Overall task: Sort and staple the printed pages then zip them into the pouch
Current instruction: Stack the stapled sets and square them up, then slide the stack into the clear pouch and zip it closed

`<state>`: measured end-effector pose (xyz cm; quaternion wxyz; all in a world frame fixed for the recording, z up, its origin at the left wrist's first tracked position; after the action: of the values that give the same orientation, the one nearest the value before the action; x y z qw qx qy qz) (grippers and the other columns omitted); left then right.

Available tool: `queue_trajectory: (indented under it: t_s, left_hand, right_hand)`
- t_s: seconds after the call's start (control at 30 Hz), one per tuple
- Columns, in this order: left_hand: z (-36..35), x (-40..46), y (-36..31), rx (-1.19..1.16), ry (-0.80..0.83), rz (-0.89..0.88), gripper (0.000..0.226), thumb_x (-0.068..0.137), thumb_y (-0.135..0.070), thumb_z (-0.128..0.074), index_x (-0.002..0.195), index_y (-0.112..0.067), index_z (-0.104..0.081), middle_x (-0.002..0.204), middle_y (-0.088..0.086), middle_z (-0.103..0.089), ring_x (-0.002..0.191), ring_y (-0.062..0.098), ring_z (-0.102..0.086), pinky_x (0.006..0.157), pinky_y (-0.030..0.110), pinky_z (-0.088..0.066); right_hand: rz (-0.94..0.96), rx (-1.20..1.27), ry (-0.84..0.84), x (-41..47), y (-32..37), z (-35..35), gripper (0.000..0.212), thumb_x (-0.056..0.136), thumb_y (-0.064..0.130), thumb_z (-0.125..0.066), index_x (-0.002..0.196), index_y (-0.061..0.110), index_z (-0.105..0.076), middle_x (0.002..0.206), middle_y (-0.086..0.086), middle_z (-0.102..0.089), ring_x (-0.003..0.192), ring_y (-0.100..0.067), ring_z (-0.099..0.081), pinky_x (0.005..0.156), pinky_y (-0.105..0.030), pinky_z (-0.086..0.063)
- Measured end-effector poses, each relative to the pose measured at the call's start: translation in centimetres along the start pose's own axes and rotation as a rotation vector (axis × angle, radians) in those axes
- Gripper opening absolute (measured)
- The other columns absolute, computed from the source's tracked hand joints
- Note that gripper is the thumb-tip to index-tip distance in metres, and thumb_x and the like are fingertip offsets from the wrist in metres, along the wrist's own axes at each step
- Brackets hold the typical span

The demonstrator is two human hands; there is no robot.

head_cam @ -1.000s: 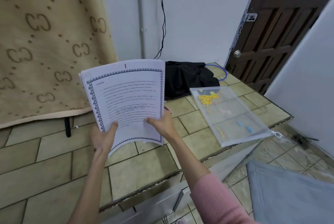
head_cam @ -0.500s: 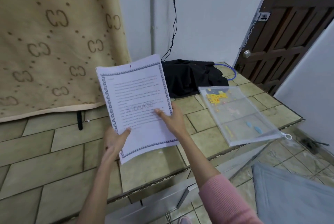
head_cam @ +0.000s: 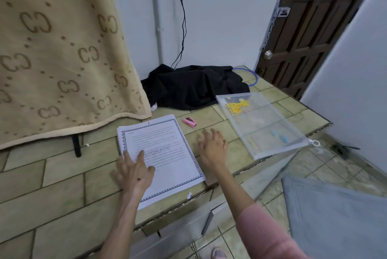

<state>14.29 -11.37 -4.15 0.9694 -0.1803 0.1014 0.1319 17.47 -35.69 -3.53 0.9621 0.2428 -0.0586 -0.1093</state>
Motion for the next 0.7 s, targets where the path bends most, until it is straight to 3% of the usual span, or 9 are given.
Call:
queue_trajectory:
  t_s: [0.07,0.13,0.2,0.3,0.4,0.47,0.53,0.63,0.7]
  left_hand:
    - [0.5,0.0,-2.4,-0.066,-0.057,-0.083,0.058,0.097,-0.044,-0.033,0.149,-0.025,-0.014,0.158,0.011,0.01,0.145,0.029,0.011,0.114,0.052,-0.002]
    - [0.5,0.1,-5.4,-0.175,-0.059,-0.176,0.059,0.098,-0.045,-0.031,0.149,-0.021,-0.017,0.158,0.011,0.004,0.146,0.027,0.008,0.116,0.05,0.001]
    - [-0.3,0.4,-8.5,-0.231,-0.017,-0.245,0.057,0.098,-0.044,-0.031,0.148,-0.019,-0.022,0.159,0.009,-0.003,0.146,0.024,0.005,0.116,0.047,0.001]
    - [-1.4,0.3,-13.8,-0.282,0.017,-0.386,0.049,0.1,-0.036,-0.032,0.145,-0.017,-0.03,0.157,0.007,-0.016,0.146,0.022,-0.006,0.116,0.043,-0.006]
    - [-2.6,0.4,-19.0,-0.314,0.023,-0.523,0.042,0.101,-0.022,-0.031,0.141,-0.011,-0.038,0.151,0.007,-0.032,0.141,0.022,-0.026,0.113,0.036,-0.02]
    - [-4.0,0.7,-21.6,-0.311,0.049,-0.563,0.041,0.1,-0.017,-0.031,0.14,-0.011,-0.039,0.149,0.007,-0.036,0.138,0.021,-0.032,0.112,0.031,-0.023]
    - [-5.7,0.8,-23.9,-0.276,0.077,-0.609,0.042,0.099,-0.017,-0.03,0.141,-0.013,-0.038,0.149,0.006,-0.037,0.138,0.019,-0.033,0.113,0.029,-0.023]
    - [-8.6,0.2,-26.8,-0.118,0.142,-0.686,0.047,0.101,-0.031,-0.027,0.147,-0.021,-0.025,0.157,0.004,-0.018,0.145,0.017,-0.014,0.116,0.035,-0.011]
    - [-10.6,0.1,-27.3,0.019,0.173,-0.679,0.052,0.1,-0.044,-0.021,0.149,-0.028,-0.014,0.159,0.002,-0.001,0.147,0.017,0.001,0.117,0.041,-0.003]
  right_hand:
    - [-0.181,-0.005,-0.062,1.0,-4.4,2.1,0.05,0.099,0.031,-0.032,0.146,0.013,-0.027,0.157,-0.012,-0.014,0.146,-0.029,-0.003,0.116,-0.049,-0.005]
    - [-0.348,-0.05,-0.012,2.0,-8.6,3.3,0.054,0.1,0.033,-0.029,0.148,0.009,-0.019,0.159,-0.015,-0.005,0.147,-0.031,0.004,0.116,-0.051,0.001]
    - [-0.41,-0.081,0.082,2.6,-10.9,3.8,0.055,0.101,0.038,-0.024,0.148,0.009,-0.021,0.158,-0.015,-0.009,0.147,-0.03,-0.001,0.116,-0.051,-0.003]
    - [-0.297,-0.118,0.119,3.1,-10.5,3.9,0.047,0.101,0.037,-0.021,0.135,0.011,-0.042,0.145,-0.015,-0.036,0.136,-0.031,-0.028,0.107,-0.048,-0.024]
    - [-0.162,-0.053,0.114,3.7,-9.1,4.3,0.042,0.102,0.03,-0.023,0.109,0.007,-0.058,0.123,-0.019,-0.055,0.122,-0.033,-0.041,0.094,-0.042,-0.036]
    - [-0.151,0.146,0.091,4.6,-9.7,5.4,0.037,0.102,0.026,-0.028,0.082,0.008,-0.053,0.11,-0.026,-0.061,0.111,-0.037,-0.05,0.081,-0.038,-0.038]
    - [-0.175,0.266,-0.004,5.6,-11.8,7.4,0.037,0.101,0.023,-0.031,0.071,0.009,-0.047,0.101,-0.027,-0.063,0.102,-0.038,-0.056,0.074,-0.036,-0.036]
    - [-0.276,0.125,-0.099,7.0,-16.4,9.7,0.034,0.1,0.024,-0.032,0.102,0.005,-0.061,0.118,-0.019,-0.059,0.117,-0.035,-0.047,0.09,-0.039,-0.039]
    - [-0.403,-0.009,-0.058,7.6,-19.4,10.0,0.035,0.098,0.023,-0.032,0.121,0.009,-0.055,0.136,-0.017,-0.045,0.13,-0.034,-0.034,0.104,-0.043,-0.03]
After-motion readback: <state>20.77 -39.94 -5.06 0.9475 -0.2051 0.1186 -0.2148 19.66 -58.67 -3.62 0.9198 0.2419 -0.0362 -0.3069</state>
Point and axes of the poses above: each hand's wrist, its own x-axis towards the middle knuckle, its own z-axis out of the back of the hand, y = z × x, the point moved 6 cm from there along x, towards the middle knuckle
